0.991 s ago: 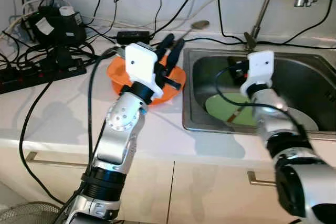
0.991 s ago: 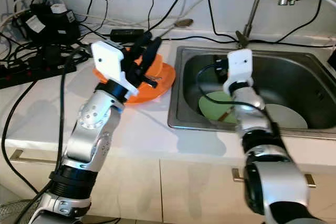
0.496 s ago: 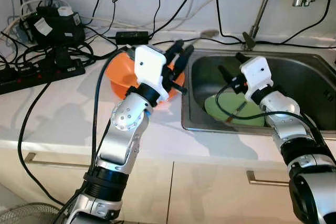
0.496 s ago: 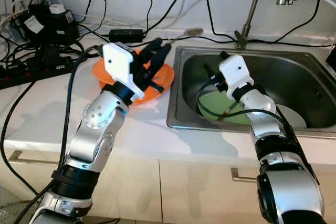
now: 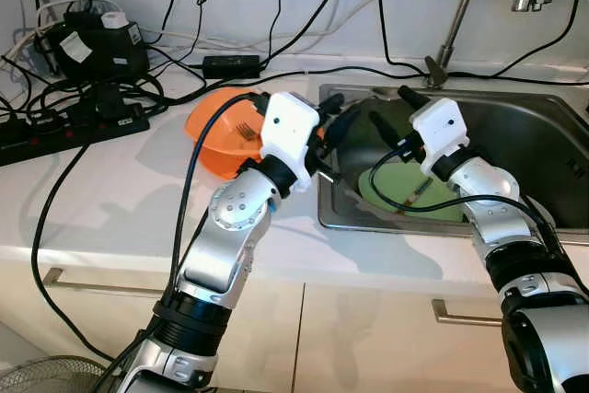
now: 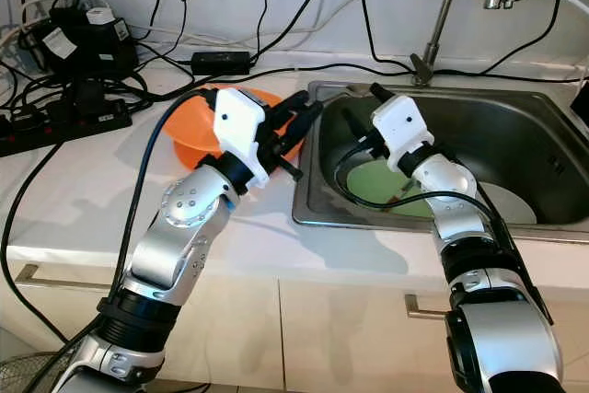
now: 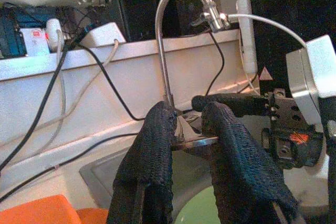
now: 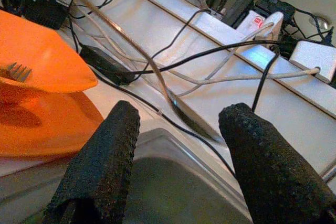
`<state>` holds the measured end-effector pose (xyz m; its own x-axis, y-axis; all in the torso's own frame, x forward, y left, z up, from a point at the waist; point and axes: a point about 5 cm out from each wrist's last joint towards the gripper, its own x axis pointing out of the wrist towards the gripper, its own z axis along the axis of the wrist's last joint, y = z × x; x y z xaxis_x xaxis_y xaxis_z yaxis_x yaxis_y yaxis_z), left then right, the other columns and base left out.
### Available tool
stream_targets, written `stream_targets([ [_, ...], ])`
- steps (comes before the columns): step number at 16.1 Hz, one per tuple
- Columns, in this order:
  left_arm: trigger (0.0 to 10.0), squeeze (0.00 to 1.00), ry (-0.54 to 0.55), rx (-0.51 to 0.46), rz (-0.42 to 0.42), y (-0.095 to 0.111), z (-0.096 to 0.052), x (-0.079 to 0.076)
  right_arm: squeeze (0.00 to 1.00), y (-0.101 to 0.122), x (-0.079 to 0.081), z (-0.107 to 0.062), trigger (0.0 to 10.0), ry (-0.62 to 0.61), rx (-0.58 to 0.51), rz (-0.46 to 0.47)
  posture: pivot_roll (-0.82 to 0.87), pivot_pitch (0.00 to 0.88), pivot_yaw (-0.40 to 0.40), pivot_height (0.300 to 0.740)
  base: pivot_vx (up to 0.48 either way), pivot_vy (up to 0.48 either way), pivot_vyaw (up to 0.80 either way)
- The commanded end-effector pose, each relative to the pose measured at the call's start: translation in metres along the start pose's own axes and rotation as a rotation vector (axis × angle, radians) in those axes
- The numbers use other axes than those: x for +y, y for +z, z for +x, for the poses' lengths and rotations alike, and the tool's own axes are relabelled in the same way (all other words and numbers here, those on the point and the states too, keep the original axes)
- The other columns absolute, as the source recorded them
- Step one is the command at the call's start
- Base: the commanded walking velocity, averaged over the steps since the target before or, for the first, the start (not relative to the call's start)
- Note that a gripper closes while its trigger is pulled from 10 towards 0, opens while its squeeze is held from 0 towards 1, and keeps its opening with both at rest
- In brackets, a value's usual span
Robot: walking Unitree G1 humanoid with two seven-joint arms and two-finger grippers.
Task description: Kitchen organization
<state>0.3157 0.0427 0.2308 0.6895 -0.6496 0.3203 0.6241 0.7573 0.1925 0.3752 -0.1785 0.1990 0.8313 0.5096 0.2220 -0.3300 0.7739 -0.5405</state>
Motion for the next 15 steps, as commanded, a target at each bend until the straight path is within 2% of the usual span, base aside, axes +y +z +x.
stream_targets([
  [1, 10.0, 0.0, -0.026, 0.019, 0.008, -0.001, 0.001, -0.003, 0.0, 0.003, 0.002, -0.001, 10.0, 0.008, -0.023, -0.007, 0.04, 0.0, 0.022, 0.74, 0.0, 0.0, 0.0],
  [15, 10.0, 0.0, -0.081, 0.087, 0.007, -0.012, 0.002, -0.009, 0.0, 0.018, 0.019, 0.008, 10.0, 0.053, -0.107, 0.01, 0.03, 0.0, 0.038, 0.74, 0.0, 0.0, 0.0],
])
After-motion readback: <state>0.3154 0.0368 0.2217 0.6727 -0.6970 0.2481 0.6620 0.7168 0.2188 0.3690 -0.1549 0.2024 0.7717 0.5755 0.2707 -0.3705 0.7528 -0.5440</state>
